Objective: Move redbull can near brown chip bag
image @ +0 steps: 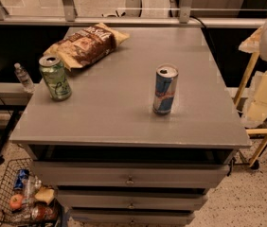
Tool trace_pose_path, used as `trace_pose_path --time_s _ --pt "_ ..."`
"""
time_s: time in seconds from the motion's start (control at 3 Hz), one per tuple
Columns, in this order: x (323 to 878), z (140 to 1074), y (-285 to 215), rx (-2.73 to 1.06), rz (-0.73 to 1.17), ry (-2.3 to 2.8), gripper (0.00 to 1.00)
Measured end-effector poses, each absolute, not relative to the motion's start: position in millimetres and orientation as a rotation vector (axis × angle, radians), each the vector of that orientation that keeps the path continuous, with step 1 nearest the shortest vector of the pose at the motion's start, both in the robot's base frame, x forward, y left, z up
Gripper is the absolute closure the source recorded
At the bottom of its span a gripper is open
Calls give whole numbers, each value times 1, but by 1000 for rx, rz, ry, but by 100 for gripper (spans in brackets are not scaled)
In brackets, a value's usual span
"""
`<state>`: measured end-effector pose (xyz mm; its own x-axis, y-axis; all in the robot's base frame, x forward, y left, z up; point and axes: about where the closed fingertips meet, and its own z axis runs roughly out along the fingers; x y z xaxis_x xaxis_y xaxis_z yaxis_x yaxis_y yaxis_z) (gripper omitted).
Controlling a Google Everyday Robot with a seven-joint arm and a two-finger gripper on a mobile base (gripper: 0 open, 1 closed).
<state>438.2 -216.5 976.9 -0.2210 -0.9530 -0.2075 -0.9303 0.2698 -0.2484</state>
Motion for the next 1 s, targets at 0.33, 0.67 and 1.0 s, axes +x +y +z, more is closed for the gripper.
trace_pose_path --time_s 0.33,0.67,1.0 --pt "438 977 -216 -1723 -101 2230 0" --pt "442 976 -217 -1649 -55 2228 0" --pt "461 955 -225 -1499 82 2198 0"
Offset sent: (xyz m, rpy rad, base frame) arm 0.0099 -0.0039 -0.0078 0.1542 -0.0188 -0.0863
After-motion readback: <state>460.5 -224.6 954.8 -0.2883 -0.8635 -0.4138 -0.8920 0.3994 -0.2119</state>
